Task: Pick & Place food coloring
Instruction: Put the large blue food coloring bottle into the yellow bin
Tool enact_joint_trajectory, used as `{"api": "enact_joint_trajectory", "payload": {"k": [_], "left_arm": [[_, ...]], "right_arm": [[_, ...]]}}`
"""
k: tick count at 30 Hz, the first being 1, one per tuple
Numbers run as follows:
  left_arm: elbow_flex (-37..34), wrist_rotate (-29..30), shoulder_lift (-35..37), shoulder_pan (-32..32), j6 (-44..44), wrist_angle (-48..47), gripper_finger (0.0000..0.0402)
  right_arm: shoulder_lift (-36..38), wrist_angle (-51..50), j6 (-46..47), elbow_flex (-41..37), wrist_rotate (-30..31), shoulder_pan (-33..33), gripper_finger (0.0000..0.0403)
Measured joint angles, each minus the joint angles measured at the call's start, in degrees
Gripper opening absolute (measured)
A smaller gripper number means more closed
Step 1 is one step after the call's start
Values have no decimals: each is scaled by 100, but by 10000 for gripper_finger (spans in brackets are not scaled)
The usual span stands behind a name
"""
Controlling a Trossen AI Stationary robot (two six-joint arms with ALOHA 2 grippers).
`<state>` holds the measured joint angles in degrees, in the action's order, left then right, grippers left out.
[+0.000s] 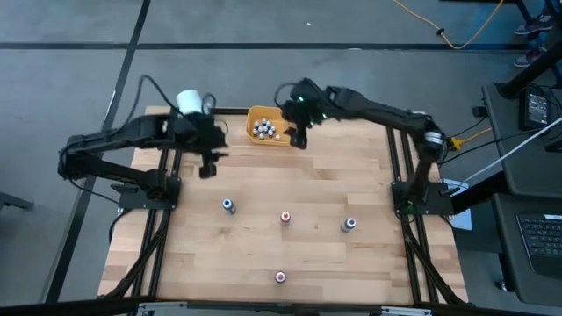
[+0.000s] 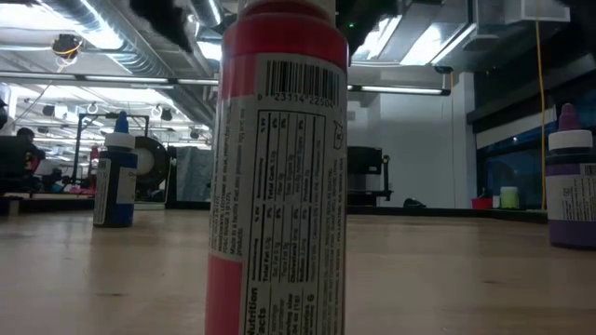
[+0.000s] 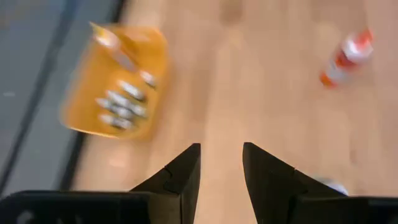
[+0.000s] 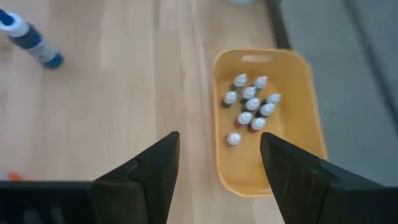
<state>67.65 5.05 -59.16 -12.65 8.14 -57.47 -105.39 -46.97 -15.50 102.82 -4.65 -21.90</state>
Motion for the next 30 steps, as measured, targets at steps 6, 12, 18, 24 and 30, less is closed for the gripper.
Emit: {"api": "enact_joint_trajectory", "payload": {"k": [6,12,18,24,30], "left_arm": [[-920,-211,52,205,-5,71,124],[-1238,-355,45,581,-791,53,168],[-1223,-463,-10,1230,-1808,68,223],[-1221,-430,-301,1879,-2656,84,253],[-1221,88,-977,2415,-3109,199,254]], "right_arm": [[1481,1678,598,-2071,506,337,225],[2622,1896,793,-3213,1014,530,225],[3301,2011,746,-3614,1118,534,225],[3574,2071,526,-3754,1113,528,225],[3581,2092,241,-3752,911,528,225]]}}
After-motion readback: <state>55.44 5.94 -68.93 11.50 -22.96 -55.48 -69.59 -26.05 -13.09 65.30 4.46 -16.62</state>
